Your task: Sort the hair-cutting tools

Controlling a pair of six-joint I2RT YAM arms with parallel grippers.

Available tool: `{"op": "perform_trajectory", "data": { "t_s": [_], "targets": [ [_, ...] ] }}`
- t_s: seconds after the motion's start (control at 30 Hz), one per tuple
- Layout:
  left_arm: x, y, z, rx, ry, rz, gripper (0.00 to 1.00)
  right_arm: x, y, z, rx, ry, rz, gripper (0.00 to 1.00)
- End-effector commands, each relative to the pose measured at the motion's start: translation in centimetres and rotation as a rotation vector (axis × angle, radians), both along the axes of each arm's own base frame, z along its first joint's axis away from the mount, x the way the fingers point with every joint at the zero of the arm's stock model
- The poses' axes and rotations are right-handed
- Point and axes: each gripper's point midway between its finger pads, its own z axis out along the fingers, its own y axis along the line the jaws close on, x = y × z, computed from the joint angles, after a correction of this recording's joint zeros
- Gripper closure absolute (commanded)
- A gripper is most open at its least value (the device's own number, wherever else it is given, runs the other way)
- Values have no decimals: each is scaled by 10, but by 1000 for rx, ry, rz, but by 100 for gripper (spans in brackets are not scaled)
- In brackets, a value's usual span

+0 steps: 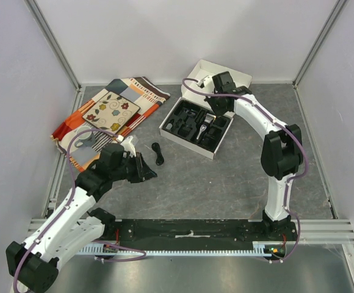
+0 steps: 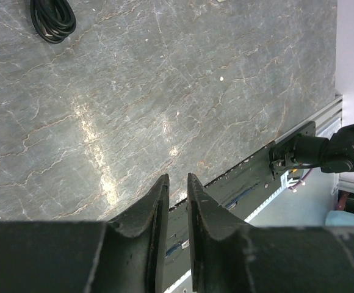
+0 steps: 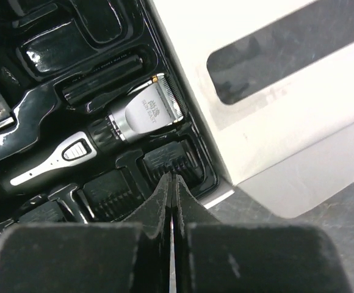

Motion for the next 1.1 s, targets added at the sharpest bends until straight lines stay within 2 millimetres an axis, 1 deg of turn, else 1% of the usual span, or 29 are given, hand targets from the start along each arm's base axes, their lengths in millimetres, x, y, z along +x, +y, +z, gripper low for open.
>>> {"op": "perform_trajectory", "data": {
  "t_s": [0.0, 0.17, 0.2, 0.4, 0.67, 0.77, 0.97, 1.07],
  "targets": [
    [2, -4, 12, -25, -58, -36, 75, 2, -7, 18, 87, -91, -159, 100],
    [1, -4, 12, -27, -61, -34, 75, 5, -13, 1, 72, -80, -219, 100],
    [1, -4, 12, -26, -62, -35, 75, 6, -15, -5, 63, -74, -231, 100],
    [0, -3, 8, -20, -55, -31, 75, 11, -16, -24, 46, -65, -256, 100],
    [2, -3, 3, -10, -45, -29, 75, 7, -16, -53, 30, -9, -258, 100],
    [3, -4, 1, -10, -40, -31, 75, 5, -19, -61, 13, 4, -266, 100],
    [4, -4, -3, -9, -33, -31, 75, 2, -20, -73, -10, 25, -260, 100],
    [3, -4, -4, -8, -30, -31, 75, 3, -20, -74, -6, 25, -263, 100]
  ]
}}
